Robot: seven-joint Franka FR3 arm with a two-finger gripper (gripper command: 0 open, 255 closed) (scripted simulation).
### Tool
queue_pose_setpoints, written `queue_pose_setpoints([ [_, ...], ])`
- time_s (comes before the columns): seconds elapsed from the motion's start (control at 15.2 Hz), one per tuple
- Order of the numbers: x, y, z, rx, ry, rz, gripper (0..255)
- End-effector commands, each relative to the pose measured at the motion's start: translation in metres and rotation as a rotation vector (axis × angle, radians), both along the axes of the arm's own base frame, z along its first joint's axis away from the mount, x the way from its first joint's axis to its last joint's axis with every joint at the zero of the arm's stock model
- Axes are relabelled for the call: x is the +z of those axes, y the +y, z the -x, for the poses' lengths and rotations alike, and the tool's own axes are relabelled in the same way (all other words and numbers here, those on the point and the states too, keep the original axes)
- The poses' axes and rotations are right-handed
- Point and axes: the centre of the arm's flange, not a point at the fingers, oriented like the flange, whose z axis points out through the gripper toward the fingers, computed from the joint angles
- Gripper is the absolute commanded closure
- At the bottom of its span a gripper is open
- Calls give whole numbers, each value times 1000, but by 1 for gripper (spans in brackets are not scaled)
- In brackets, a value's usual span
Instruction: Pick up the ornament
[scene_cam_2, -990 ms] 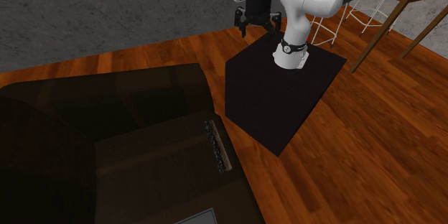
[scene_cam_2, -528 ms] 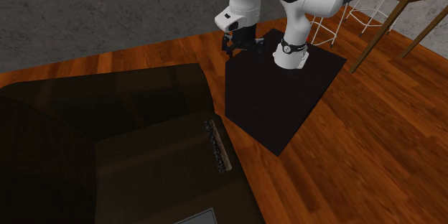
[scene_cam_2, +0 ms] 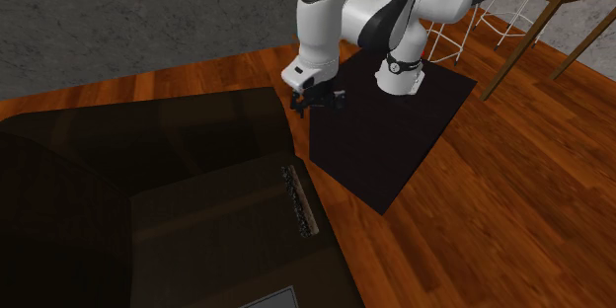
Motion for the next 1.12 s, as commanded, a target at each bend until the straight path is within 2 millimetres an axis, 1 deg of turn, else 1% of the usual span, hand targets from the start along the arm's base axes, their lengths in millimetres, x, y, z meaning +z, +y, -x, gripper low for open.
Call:
queue_pose_setpoints([
  [0.0,-19,2,-17,48,-17,-4,0],
  [0.46,-84,18,-73,204,-71,-20,0],
  [0.92,-145,44,-129,361,-124,-35,0],
  [1.06,-154,46,-132,372,-128,-36,0],
])
